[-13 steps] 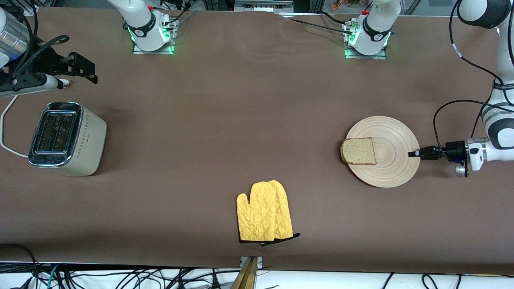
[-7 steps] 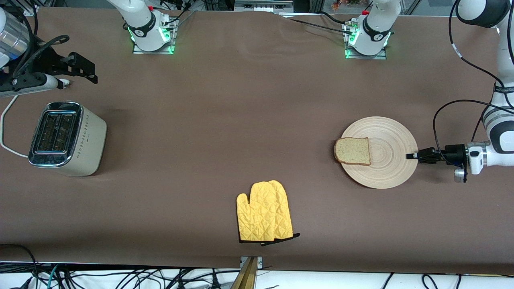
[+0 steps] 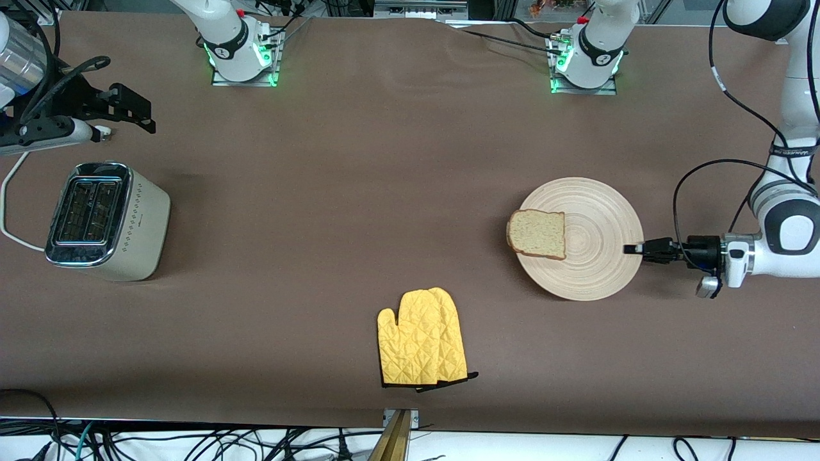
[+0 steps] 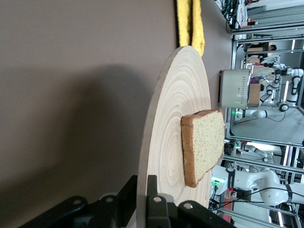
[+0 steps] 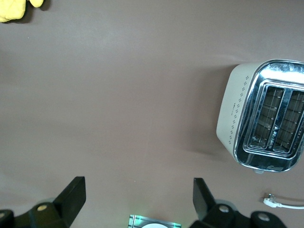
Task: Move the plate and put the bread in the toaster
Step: 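Grip the plate rim with the left gripper and drag it toward the toaster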
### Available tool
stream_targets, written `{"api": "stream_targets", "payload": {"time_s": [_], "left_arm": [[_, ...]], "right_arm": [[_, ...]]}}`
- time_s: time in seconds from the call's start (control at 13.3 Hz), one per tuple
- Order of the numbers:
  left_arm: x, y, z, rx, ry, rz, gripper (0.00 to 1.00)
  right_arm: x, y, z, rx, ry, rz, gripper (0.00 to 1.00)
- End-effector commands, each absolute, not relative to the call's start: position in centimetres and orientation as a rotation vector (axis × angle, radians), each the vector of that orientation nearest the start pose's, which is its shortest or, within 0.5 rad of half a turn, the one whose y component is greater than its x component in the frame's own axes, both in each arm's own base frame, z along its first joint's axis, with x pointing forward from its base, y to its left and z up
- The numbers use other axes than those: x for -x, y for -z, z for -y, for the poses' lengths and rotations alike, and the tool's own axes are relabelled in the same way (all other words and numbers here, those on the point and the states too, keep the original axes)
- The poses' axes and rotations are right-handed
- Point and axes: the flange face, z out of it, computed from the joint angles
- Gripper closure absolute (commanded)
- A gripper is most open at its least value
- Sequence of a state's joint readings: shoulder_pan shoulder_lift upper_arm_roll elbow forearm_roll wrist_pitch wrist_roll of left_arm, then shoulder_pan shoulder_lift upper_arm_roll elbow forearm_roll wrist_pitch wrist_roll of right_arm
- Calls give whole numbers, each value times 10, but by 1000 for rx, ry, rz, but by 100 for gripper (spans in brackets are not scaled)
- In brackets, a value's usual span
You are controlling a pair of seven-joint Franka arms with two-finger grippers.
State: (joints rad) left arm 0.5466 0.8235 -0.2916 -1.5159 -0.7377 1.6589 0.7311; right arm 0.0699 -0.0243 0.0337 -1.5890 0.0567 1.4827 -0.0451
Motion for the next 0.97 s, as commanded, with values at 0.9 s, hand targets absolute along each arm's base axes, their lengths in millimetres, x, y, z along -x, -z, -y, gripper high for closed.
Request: {"api": "stream_targets", "payload": {"time_s": [0.9], "left_arm": [[-612,-197,140,-1988,41,2,100]], "right_arm": [[-531,-624,-59,3069,-123,231,0]]}}
